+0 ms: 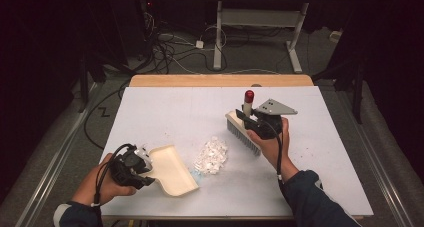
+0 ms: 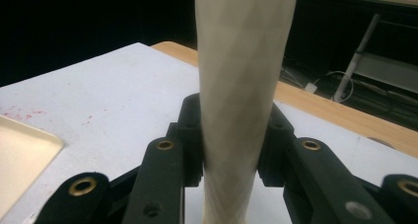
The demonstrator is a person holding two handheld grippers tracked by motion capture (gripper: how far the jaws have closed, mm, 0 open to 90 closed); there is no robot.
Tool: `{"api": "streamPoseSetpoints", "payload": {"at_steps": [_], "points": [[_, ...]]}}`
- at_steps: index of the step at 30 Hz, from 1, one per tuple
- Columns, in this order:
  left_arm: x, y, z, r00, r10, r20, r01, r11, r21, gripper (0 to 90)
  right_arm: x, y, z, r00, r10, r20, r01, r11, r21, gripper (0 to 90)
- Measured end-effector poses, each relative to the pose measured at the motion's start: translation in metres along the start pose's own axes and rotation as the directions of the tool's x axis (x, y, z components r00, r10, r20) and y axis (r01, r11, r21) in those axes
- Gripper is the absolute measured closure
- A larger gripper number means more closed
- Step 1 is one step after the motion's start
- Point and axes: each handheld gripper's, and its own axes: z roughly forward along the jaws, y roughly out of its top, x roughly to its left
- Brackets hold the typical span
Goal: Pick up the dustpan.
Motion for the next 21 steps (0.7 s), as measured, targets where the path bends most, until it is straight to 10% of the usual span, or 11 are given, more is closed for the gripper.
{"api": "streamPoseSetpoints", "payload": {"at_steps": [21], "points": [[-0.002,0.017,0.012,0.9999,-0.013,-0.011,0.013,0.9999,0.004,63.1,0.004,0.001,0.01,0.9998,-0.012,0.017,0.013,0.999,-0.043,70.4]]}}
